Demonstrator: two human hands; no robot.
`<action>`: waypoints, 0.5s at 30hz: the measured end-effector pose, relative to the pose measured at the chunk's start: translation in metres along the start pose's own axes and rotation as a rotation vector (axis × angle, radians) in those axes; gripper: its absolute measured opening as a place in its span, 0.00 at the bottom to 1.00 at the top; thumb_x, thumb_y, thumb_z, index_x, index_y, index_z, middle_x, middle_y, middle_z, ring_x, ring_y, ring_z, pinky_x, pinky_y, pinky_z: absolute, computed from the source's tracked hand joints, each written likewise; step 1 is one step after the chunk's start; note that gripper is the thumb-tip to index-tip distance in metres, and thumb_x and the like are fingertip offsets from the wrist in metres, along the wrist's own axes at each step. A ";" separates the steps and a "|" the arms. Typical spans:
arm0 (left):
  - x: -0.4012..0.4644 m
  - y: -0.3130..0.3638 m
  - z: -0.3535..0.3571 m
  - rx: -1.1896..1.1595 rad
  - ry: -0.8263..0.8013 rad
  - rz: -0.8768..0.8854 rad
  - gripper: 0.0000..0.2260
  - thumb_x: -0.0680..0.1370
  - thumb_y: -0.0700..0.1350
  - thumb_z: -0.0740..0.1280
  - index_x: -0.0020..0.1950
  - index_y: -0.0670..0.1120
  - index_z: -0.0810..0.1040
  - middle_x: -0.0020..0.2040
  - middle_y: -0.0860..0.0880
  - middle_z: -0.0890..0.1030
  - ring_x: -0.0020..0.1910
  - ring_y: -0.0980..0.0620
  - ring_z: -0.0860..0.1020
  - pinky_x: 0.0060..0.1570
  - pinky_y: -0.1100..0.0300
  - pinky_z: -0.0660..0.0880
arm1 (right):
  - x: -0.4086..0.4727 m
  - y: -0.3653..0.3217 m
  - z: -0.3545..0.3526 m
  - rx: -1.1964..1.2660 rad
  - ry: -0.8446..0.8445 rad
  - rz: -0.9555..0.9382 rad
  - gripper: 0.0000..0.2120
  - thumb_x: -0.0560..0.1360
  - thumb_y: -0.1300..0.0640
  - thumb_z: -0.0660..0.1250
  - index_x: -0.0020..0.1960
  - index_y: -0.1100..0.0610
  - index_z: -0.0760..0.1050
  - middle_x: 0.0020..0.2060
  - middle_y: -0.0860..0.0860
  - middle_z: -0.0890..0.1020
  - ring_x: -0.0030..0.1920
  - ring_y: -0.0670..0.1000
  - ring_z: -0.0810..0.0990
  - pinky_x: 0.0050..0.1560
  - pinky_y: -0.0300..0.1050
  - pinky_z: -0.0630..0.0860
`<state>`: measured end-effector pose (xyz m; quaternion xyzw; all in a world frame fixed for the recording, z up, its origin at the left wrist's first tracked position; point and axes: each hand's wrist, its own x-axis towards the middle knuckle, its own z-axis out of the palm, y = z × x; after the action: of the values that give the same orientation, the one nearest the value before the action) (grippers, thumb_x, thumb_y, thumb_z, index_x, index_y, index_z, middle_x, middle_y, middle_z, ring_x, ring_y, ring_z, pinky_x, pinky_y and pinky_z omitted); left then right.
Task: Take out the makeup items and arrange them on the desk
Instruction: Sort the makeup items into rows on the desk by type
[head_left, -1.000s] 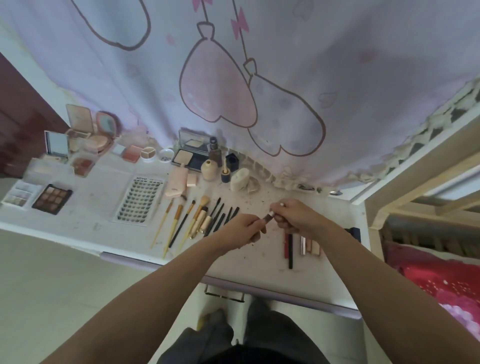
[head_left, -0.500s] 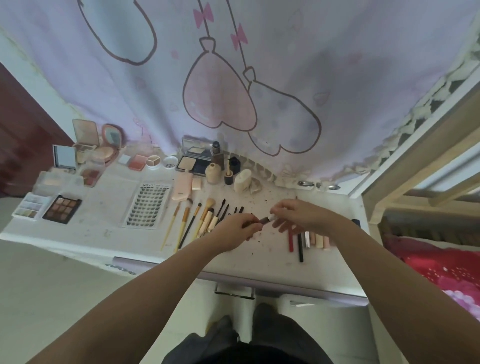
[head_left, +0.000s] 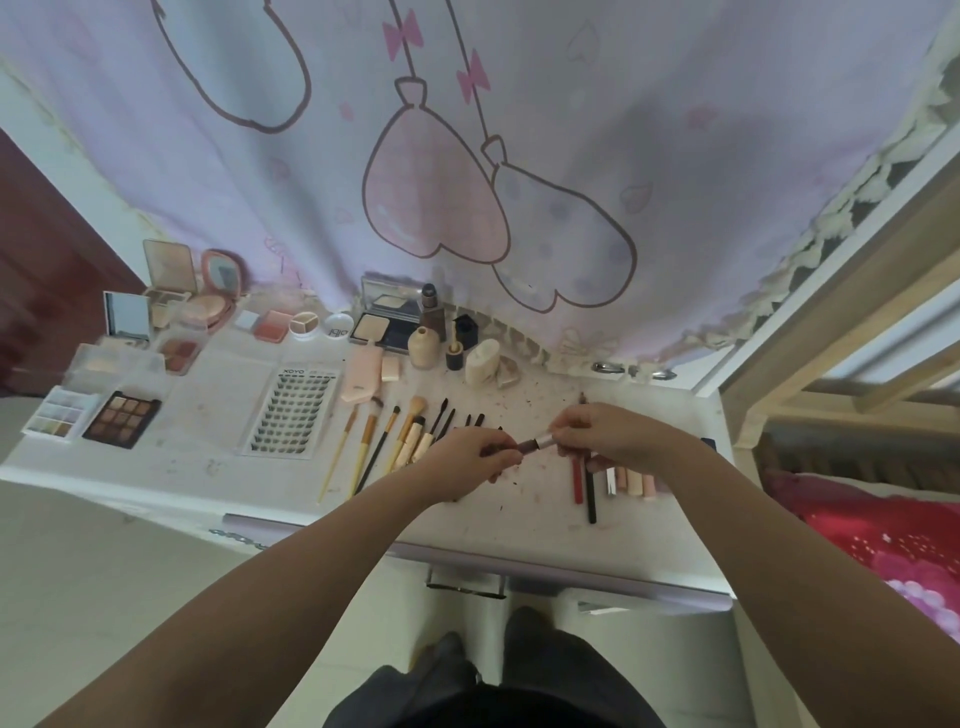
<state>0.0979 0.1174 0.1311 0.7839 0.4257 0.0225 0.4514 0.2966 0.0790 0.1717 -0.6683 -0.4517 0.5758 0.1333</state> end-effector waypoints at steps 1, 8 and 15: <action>0.000 -0.002 0.000 -0.003 0.000 -0.005 0.08 0.80 0.50 0.61 0.52 0.49 0.78 0.34 0.55 0.75 0.32 0.59 0.71 0.35 0.66 0.65 | -0.001 0.000 -0.002 0.017 -0.015 -0.011 0.07 0.79 0.57 0.61 0.54 0.57 0.75 0.40 0.51 0.79 0.37 0.45 0.76 0.34 0.35 0.72; 0.003 -0.004 0.000 0.098 0.012 0.003 0.12 0.80 0.51 0.61 0.57 0.49 0.79 0.42 0.53 0.73 0.41 0.54 0.72 0.41 0.62 0.69 | 0.005 -0.002 -0.003 -0.122 0.063 -0.045 0.12 0.80 0.53 0.61 0.43 0.60 0.76 0.32 0.50 0.78 0.28 0.44 0.71 0.29 0.35 0.68; 0.007 -0.026 -0.015 0.115 -0.022 -0.120 0.11 0.80 0.50 0.61 0.56 0.47 0.79 0.41 0.53 0.72 0.38 0.57 0.71 0.35 0.65 0.65 | -0.006 0.011 -0.048 0.059 0.132 -0.036 0.04 0.77 0.61 0.64 0.44 0.58 0.74 0.38 0.53 0.81 0.37 0.47 0.76 0.34 0.37 0.72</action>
<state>0.0795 0.1382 0.1189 0.7818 0.4675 -0.0378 0.4109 0.3449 0.0848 0.1828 -0.6925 -0.4366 0.5410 0.1928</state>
